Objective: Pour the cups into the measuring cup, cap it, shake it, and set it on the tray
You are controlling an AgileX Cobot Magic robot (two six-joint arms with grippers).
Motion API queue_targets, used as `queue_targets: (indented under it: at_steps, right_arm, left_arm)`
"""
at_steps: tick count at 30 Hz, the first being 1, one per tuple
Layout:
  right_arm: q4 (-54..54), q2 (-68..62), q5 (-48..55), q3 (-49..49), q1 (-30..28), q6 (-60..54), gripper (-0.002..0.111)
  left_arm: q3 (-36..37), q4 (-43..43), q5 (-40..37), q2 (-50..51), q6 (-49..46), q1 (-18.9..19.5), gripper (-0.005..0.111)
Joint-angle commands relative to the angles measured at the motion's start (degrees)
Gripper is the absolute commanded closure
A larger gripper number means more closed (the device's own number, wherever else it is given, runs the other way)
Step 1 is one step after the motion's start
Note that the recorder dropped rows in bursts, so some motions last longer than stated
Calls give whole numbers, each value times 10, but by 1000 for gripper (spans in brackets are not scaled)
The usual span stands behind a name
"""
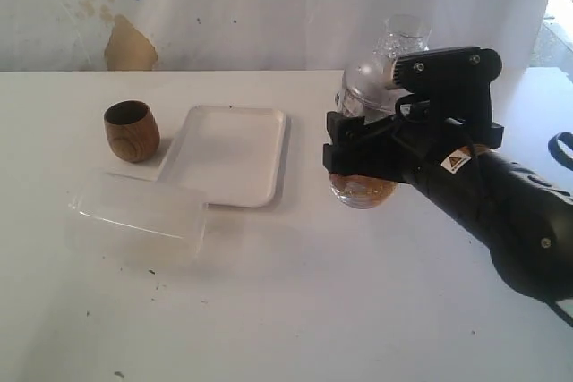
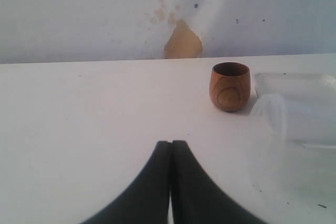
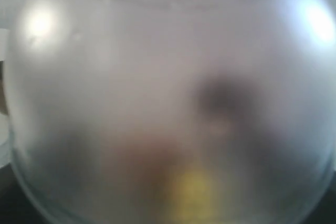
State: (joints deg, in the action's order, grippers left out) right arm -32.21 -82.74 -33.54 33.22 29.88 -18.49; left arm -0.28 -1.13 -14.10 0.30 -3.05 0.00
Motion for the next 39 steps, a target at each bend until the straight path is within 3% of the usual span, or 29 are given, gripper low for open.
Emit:
queue_targets:
  at_steps: [1,4,5,8,11,15,18,20,21,22,25,27,28,29,30,31,33,34,35,36,38,39]
  right_arm:
    - [50,10,-51,6,-6,52,108]
    - [202,8,-34,10,-5,110,108]
    - [203,7,-14,16,-5,87,108]
    - [27,7,-15,20,-10,43,108]
    - [164,7,11,20,-3,36,108]
    - [45,13,-16,20,-9,53,108]
    - [192,15,8,22,3,56,108]
    - [47,25,-11,21,-3,25,108]
    - [67,32,-11,20,2,36,108]
    - [158,35,17,23,7,19,108]
    - [10,57,9,14,1,-31,108]
    - [113,68,55,14,7,-79,108]
    - [-74,76,7,11,-8,-67,108]
    - [-75,81,-6,8,-12,-6,108]
    - [195,83,57,14,-2,29,108]
    - [313,83,128,24,7,42,108]
    - [8,85,73,16,-31,43,108]
    - [54,85,37,9,-30,104,108]
    - [268,86,63,12,-18,110,108]
    - [276,86,91,15,-27,99,108]
    - [41,86,61,8,-52,100,108]
    - [71,86,60,6,-50,96,108]
  left_arm:
    - [3,-1,5,-3,1,-1,107]
    - [3,-1,5,-3,1,-1,107]
    - [3,-1,5,-3,1,-1,107]
    - [3,-1,5,-3,1,-1,107]
    - [3,-1,5,-3,1,-1,107]
    - [3,-1,5,-3,1,-1,107]
    - [3,-1,5,-3,1,-1,107]
    - [3,-1,5,-3,1,-1,107]
    - [3,-1,5,-3,1,-1,107]
    - [3,-1,5,-3,1,-1,107]
    - [3,-1,5,-3,1,-1,107]
    - [3,-1,5,-3,1,-1,107]
    - [3,-1,5,-3,1,-1,107]
    - [3,-1,5,-3,1,-1,107]
    - [3,-1,5,-3,1,-1,107]
    - [3,-1,5,-3,1,-1,107]
    - [3,-1,5,-3,1,-2,107]
    - [3,-1,5,-3,1,-2,107]
    - [3,-1,5,-3,1,-2,107]
    - [3,-1,5,-3,1,-2,107]
    - [3,-1,6,-3,1,-2,107]
    - [3,-1,6,-3,1,-2,107]
